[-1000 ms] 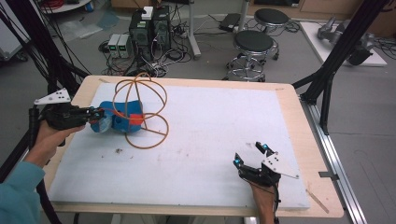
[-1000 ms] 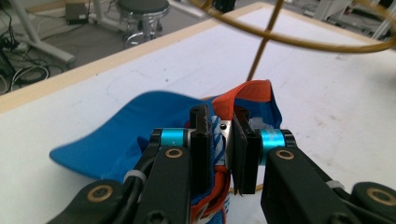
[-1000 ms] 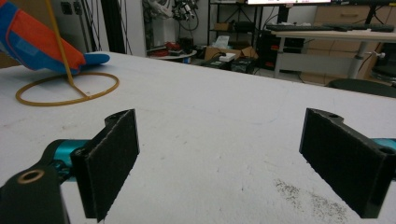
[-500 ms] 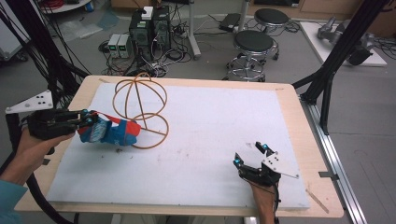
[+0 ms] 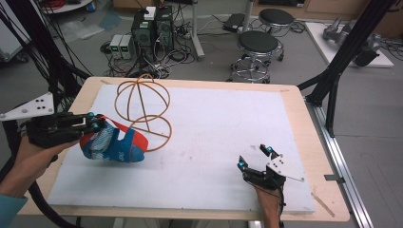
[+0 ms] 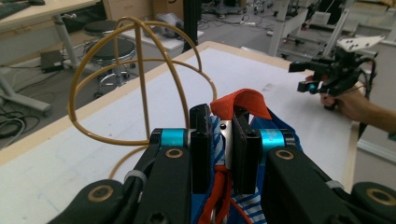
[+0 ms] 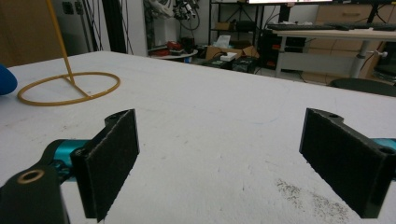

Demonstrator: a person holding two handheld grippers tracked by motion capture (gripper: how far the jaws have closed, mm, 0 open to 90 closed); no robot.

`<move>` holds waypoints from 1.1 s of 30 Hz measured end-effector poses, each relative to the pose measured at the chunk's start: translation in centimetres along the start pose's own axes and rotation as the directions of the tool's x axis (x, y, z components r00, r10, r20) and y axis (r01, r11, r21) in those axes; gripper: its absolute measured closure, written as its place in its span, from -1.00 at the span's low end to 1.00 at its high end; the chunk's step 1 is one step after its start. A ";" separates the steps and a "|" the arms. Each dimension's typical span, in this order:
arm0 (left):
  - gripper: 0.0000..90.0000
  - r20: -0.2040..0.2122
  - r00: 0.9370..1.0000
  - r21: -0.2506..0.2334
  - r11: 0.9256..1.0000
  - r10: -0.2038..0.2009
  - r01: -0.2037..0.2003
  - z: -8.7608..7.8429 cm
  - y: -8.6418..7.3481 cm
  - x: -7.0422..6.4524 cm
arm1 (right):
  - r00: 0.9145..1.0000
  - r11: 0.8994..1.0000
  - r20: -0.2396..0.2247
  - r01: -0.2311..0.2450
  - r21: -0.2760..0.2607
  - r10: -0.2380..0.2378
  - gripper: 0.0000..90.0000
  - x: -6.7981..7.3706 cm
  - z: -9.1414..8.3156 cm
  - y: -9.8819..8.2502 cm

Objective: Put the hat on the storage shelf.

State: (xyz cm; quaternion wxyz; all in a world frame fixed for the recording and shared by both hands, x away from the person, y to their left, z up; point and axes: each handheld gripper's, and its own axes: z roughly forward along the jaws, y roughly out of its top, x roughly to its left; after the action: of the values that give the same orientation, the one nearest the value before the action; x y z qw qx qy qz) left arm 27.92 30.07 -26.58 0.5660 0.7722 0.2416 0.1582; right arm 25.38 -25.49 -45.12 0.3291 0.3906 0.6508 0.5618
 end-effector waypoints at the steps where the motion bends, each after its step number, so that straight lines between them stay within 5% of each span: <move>1: 0.78 0.001 1.000 0.004 1.000 -0.005 0.005 0.1 0.0 -0.1 | 1.000 1.000 0.000 0.002 -0.002 -0.002 -0.76 0.0 0.0 0.0; 7: 0.78 0.005 1.000 0.022 1.000 -0.021 0.021 0.3 0.3 -0.8 | 1.000 1.000 0.001 0.003 -0.006 -0.003 -0.76 -0.1 0.0 0.0; 22: 0.78 0.043 0.999 0.023 0.999 0.022 -0.023 1.5 2.5 -2.9 | 1.000 1.000 -0.001 -0.003 -0.007 0.003 -0.76 -0.1 0.0 0.0; 33: 0.77 0.038 0.997 0.028 0.998 0.061 -0.063 3.2 5.5 -2.6 | 1.000 1.000 0.000 0.000 -0.008 0.000 -0.76 -0.1 0.0 0.0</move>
State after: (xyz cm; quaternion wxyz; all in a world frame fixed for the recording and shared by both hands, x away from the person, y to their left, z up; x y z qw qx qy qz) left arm 28.52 24.73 -22.30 0.5539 0.7902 0.2093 0.1579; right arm 25.41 -25.55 -45.13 0.3308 0.3893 0.6486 0.5642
